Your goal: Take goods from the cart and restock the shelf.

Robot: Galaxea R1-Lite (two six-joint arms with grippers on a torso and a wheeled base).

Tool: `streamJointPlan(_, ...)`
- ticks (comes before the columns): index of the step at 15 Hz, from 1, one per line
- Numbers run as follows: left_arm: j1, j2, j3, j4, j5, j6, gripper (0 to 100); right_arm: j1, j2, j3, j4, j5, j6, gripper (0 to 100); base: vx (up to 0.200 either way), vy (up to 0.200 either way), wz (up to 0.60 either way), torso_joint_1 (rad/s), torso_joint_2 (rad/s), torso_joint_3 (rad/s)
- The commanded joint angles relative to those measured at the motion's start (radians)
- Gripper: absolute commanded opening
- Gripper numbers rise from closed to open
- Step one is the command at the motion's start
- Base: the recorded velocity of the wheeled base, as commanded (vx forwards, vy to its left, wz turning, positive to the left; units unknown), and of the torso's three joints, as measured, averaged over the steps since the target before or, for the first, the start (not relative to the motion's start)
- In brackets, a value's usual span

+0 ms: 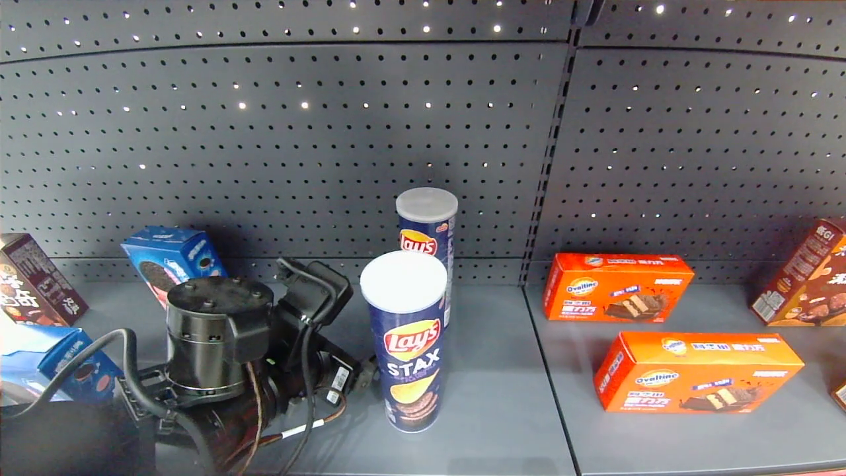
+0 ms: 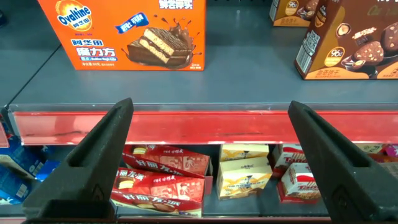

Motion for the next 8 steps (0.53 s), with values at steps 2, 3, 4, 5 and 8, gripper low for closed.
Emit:
streamJointPlan(2,-0.006,0.004,-0.004,0.0,0.0,0.0,100,0.0,0.0,0.0,0.0,0.0,0.0,100,0.0,0.0,0.0,0.0,0.0,0.0)
streamJointPlan(3,-0.006,0.005,-0.004,0.0,0.0,0.0,100,0.0,0.0,0.0,0.0,0.0,0.0,100,0.0,0.0,0.0,0.0,0.0,0.0)
streamJointPlan(4,-0.006,0.005,-0.007,0.0,0.0,0.0,100,0.0,0.0,0.0,0.0,0.0,0.0,100,0.0,0.0,0.0,0.0,0.0,0.0)
streamJointPlan(5,-0.006,0.005,-0.007,0.0,0.0,0.0,100,0.0,0.0,0.0,0.0,0.0,0.0,100,0.0,0.0,0.0,0.0,0.0,0.0)
streamJointPlan(8,-0.005,0.005,-0.004,0.0,0.0,-0.004,100,0.0,0.0,0.0,0.0,0.0,0.0,100,0.0,0.0,0.0,0.0,0.0,0.0)
